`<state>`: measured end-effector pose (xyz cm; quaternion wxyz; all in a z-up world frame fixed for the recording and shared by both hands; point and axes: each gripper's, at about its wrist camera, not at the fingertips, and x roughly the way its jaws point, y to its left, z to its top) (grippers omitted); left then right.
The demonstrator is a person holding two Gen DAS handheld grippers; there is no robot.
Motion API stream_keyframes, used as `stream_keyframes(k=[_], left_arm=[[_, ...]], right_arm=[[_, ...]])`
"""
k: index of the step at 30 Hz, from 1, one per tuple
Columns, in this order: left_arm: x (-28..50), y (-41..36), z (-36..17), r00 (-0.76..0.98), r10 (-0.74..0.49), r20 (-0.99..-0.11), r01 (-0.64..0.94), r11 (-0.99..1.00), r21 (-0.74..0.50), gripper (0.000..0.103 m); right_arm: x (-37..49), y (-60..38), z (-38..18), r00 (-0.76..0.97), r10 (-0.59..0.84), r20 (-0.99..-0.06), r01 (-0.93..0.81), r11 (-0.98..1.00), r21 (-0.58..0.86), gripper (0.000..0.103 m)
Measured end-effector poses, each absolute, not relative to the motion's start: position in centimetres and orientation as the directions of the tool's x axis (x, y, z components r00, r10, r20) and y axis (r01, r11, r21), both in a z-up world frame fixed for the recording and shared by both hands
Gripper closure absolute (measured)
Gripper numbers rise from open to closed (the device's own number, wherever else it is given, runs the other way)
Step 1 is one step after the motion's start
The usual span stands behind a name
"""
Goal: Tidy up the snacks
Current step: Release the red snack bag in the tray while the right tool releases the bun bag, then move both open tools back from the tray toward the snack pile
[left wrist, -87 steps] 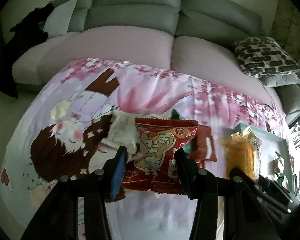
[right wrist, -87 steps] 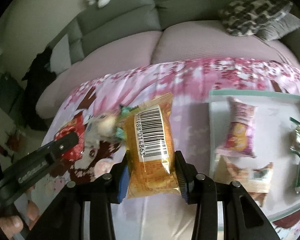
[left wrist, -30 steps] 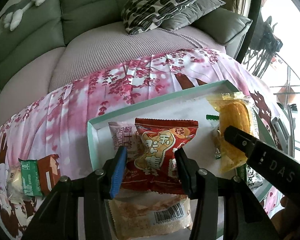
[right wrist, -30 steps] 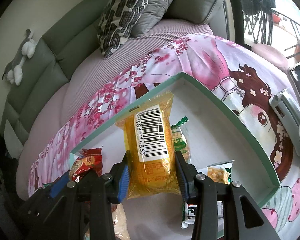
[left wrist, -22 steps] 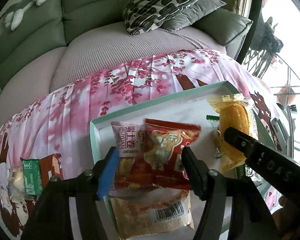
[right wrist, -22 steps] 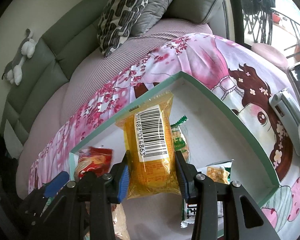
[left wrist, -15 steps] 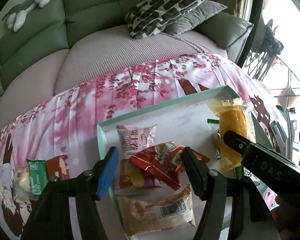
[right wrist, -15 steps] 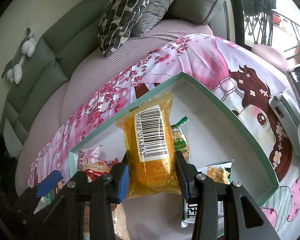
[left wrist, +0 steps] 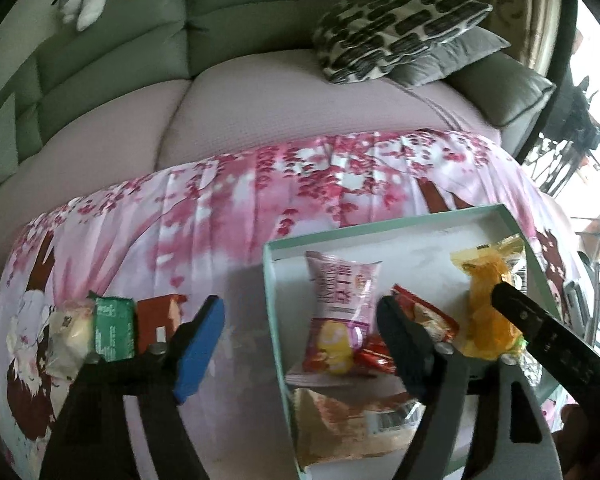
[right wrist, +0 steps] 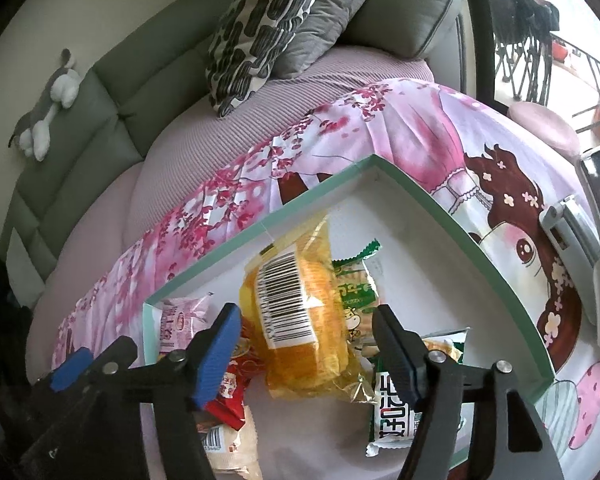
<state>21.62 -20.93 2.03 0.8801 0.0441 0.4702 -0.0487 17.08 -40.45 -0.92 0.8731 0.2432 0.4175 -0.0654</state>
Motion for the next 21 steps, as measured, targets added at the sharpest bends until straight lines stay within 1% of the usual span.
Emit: stream_keyframes(k=[2, 4, 7, 8, 11, 13, 19, 21], left_arm=[[21.8, -20.5, 1.8, 0.548, -0.031, -0.836, 0.103, 0.994, 0.03, 0.023], [21.9, -20.1, 1.6, 0.548, -0.022, -0.836, 0.081, 0.996, 0.026, 0.022], [22.0, -19.6, 1.4, 0.548, -0.011, -0.837, 0.056, 0.998, 0.024, 0.016], [22.0, -19.5, 1.3, 0.548, -0.006, -0.836, 0.047, 0.999, 0.024, 0.01], [22.1, -19.1, 1.1, 0.545, 0.002, -0.838, 0.028, 0.999, 0.021, 0.009], [22.2, -18.9, 0.9, 0.541, 0.006, -0.841, 0.017, 1.0, 0.018, 0.009], [22.2, -18.3, 0.7, 0.535, 0.018, -0.845, -0.004, 1.0, 0.018, 0.007], [22.2, -18.0, 0.6, 0.532, 0.019, -0.847, -0.018, 1.0, 0.011, 0.004]], right_arm=[[17.1, -40.4, -1.0, 0.639, 0.086, -0.765, 0.317, 0.877, 0.362, 0.022], [17.2, -40.3, -1.0, 0.636, 0.081, -0.767, 0.316, 0.879, 0.356, 0.012], [17.2, -40.2, -0.9, 0.638, 0.073, -0.767, 0.314, 0.884, 0.346, 0.009], [17.2, -40.2, -0.9, 0.636, 0.069, -0.769, 0.314, 0.887, 0.339, 0.009], [17.3, -40.1, -1.2, 0.62, 0.059, -0.783, 0.321, 0.891, 0.322, 0.008], [17.4, -40.1, -1.5, 0.609, 0.057, -0.791, 0.327, 0.891, 0.316, 0.0], [17.3, -40.1, -1.5, 0.612, 0.051, -0.789, 0.329, 0.891, 0.312, 0.0], [17.3, -40.1, -1.5, 0.611, 0.05, -0.79, 0.327, 0.893, 0.309, 0.0]])
